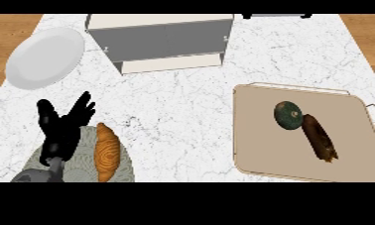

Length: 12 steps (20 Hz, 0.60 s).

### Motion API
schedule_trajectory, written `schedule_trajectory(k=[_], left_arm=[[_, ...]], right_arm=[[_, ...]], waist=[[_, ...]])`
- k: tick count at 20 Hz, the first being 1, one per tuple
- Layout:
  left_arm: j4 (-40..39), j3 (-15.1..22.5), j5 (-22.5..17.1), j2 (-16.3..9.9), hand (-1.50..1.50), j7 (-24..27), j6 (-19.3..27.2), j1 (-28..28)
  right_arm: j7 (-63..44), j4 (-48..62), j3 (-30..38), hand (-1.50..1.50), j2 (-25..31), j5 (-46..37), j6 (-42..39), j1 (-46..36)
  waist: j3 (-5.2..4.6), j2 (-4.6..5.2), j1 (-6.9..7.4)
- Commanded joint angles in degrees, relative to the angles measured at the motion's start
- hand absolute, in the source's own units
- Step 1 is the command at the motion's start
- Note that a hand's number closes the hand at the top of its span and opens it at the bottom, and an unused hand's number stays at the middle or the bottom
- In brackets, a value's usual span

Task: Pick the squash from the tray and place it in the tiered shelf

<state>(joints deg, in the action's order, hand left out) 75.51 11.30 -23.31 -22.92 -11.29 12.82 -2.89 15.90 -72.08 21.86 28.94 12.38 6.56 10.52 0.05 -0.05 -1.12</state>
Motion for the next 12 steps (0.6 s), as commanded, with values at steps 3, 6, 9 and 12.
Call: schedule_trajectory(k=[3,6,9,12], left_arm=[[2.1,0.4,2.0,1.2,0.0,-2.1,1.3,-0.4],[-4.4,-2.0,0.7,1.3,0.0,-0.1,-2.4,-3.6],[1.7,-1.4,0.7,-0.1,0.0,-0.8,-3.3,1.8],[2.4,-2.6,0.4,-0.5,0.0,-2.6,-2.8,0.5]], right_arm=[[-0.1,-10.9,-3.2,-1.5,-0.2,0.1,-8.6,9.0],[-8.2,-22.0,-4.8,-1.5,1.6,0.2,-9.6,11.2],[-15.4,-31.2,-4.8,-1.5,3.3,0.4,-10.7,15.8],[-26.6,-38.8,-5.5,-1.5,6.5,-1.4,-9.1,15.6]], waist=[[-0.08,-0.13,0.52],[-0.18,0.01,0.12],[-0.17,-0.17,0.58],[-0.19,-0.11,0.74]])
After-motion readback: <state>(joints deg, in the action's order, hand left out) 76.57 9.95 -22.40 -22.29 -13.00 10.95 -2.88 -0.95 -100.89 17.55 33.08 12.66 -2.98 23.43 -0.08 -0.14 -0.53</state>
